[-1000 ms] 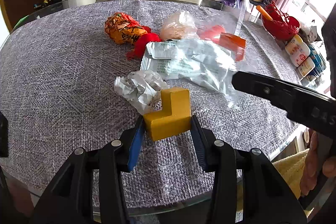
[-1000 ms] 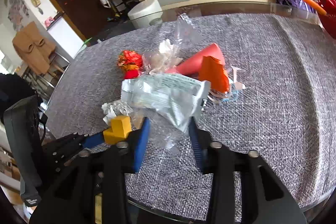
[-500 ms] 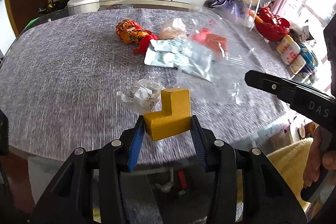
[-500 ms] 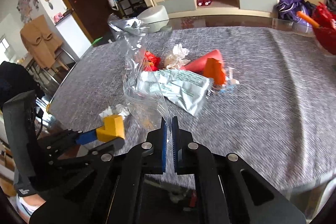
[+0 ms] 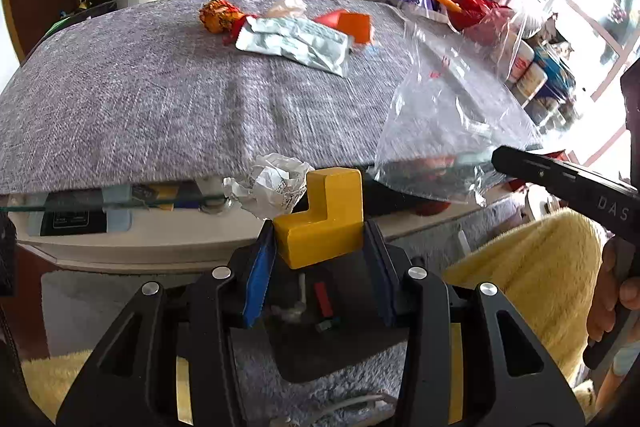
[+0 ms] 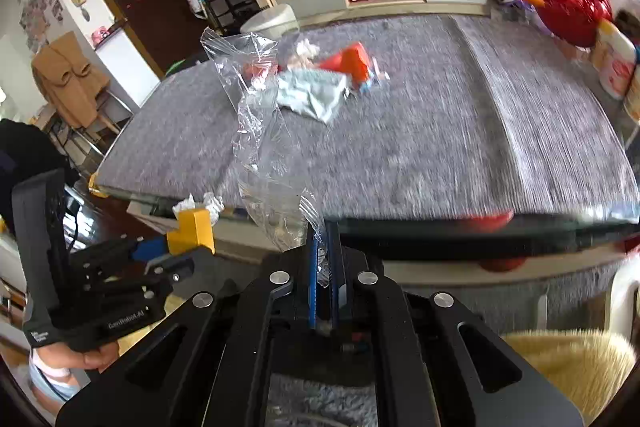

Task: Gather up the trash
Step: 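Carry yellow block and plastic bag into the black bin and open both tools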

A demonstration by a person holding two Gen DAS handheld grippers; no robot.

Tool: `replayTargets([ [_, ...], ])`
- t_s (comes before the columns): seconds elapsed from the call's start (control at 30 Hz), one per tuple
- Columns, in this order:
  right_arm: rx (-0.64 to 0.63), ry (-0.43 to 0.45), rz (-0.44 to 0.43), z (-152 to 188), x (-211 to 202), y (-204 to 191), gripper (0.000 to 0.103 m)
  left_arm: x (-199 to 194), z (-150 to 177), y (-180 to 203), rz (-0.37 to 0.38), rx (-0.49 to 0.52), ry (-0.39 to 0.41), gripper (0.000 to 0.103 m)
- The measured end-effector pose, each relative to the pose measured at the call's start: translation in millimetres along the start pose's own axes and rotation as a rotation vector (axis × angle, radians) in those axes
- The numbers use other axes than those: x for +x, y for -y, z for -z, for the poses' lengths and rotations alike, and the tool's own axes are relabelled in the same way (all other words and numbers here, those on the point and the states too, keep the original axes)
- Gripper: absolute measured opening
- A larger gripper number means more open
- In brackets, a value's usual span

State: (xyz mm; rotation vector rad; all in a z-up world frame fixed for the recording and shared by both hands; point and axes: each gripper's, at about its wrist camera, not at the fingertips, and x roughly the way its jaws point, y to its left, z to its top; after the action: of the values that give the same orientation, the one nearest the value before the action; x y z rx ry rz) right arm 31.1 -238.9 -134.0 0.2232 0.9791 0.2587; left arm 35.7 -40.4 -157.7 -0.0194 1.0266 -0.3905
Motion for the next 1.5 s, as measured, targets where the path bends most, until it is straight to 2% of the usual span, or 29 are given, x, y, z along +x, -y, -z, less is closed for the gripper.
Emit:
replayTargets([
  [0.23,0.01,-0.093,0.018,36.2,17.9,6.3,0.006,9.7,31.8,13.2,0.038,0.003,-0.067,0.041],
  [0.5,0.019,-0.223,0.083,67.1,59.5,15.0,0.006,49.7,66.5,14.6,0.061,-0.023,-0.2,0.041],
  [0.73,0.052,-0.317,0.091,85.9,90.3,21.2,0.006,79.3,82.9,4.8,0.077,-0.06,-0.288,0.041],
  [0.93,0.057,-0.346,0.104,85.0,102.7,18.7,0.007,94.5,92.2,3.9,0.093,-0.068,-0.345,0.042],
  [1.17,0.077,-0.363,0.065,84.7,112.4,18.1,0.01,100.1,91.8,1.1,0.099,-0.071,-0.353,0.042],
  [1.2,0.083,-0.361,0.063,83.7,112.6,18.3,0.01,100.7,91.4,0.0,0.099,-0.076,-0.355,0.043],
  [1.27,0.094,-0.355,0.063,82.0,111.8,21.1,0.01,100.3,91.0,-2.9,0.092,-0.085,-0.352,0.053],
  [1.3,0.1,-0.35,0.065,80.6,111.3,22.4,0.01,98.6,90.6,-4.4,0.083,-0.085,-0.347,0.055],
  [1.37,0.114,-0.338,0.065,77.9,109.2,25.1,0.021,95.4,88.8,-6.6,0.07,-0.088,-0.336,0.063],
  [1.4,0.118,-0.331,0.064,76.8,108.0,26.0,0.04,94.3,87.3,-6.3,0.065,-0.09,-0.33,0.065],
  [1.43,0.122,-0.318,0.062,75.2,105.7,26.6,0.053,92.5,85.7,-6.9,0.06,-0.09,-0.324,0.068],
  [1.5,0.124,-0.302,0.063,72.5,102.7,26.8,0.055,87.3,81.5,-8.4,0.047,-0.088,-0.309,0.072],
])
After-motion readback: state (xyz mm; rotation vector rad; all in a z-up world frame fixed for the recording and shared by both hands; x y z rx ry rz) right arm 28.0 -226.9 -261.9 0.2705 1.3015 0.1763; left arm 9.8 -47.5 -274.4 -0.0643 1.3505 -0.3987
